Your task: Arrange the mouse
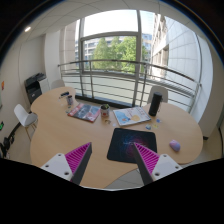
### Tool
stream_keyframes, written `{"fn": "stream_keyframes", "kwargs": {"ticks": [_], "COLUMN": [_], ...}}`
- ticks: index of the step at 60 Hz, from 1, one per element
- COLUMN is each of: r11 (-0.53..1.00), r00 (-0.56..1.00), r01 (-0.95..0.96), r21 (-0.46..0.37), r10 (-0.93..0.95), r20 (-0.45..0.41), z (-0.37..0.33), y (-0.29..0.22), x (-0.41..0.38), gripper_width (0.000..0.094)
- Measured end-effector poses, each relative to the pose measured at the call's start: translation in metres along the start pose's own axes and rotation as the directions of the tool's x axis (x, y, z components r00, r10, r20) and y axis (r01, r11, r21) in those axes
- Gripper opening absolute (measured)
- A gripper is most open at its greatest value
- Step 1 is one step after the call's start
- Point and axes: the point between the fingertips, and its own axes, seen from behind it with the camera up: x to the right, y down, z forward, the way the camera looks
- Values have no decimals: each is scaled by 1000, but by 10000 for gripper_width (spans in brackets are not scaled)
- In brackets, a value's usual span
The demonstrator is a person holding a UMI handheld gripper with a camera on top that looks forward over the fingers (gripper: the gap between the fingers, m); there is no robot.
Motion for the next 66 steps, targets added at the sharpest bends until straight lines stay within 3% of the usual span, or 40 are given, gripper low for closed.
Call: {"fn": "stream_keyframes", "kwargs": {"ticks": [8,18,25,32,41,56,60,66], "r11": [998,987,985,988,987,992,986,982], "r00": [997,977,955,944,943,956,954,952], "r01": [-31,-105,-128,-132,-137,-111,-162,-189], "r21": [-50,-119,-119,-86,-82,-63,-48,-24], "r10": [27,80,90,99,104,90,143,177], "r20": [-74,-200,-283,-315,-316,-281,-265,-250], "z": [9,71,108,152,211,269,278,294], "y": [33,129,163,171,175,152,147,139], "x": [44,193,287,367,431,473,478,489], "gripper_width": [837,843,850,852,844,836,782,597]}}
